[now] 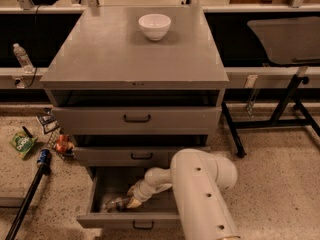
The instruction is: Pick water bottle from bottom drawer and place on counter
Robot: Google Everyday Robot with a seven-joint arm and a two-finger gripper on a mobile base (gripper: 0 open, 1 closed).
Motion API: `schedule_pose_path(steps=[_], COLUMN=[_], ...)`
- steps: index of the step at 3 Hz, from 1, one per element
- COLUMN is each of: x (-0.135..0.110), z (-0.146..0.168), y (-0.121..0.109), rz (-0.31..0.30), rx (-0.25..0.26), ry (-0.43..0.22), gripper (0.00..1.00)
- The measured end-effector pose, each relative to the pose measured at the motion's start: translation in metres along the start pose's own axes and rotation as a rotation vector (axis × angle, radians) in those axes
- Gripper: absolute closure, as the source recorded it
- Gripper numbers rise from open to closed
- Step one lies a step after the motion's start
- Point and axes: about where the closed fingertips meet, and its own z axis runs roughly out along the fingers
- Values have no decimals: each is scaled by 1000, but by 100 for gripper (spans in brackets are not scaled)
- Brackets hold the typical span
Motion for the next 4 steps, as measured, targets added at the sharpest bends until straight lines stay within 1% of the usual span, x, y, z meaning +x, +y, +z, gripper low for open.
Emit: schedule_pose_path(steps=[1,2,3,4], x=[20,37,33,16], z=[-24,-65,-109,-172], y=[13,22,26,38], rz=[107,169,158,126], rx=[65,153,207,214], ry=[-11,0,-26,-114], gripper=[100,100,100,100])
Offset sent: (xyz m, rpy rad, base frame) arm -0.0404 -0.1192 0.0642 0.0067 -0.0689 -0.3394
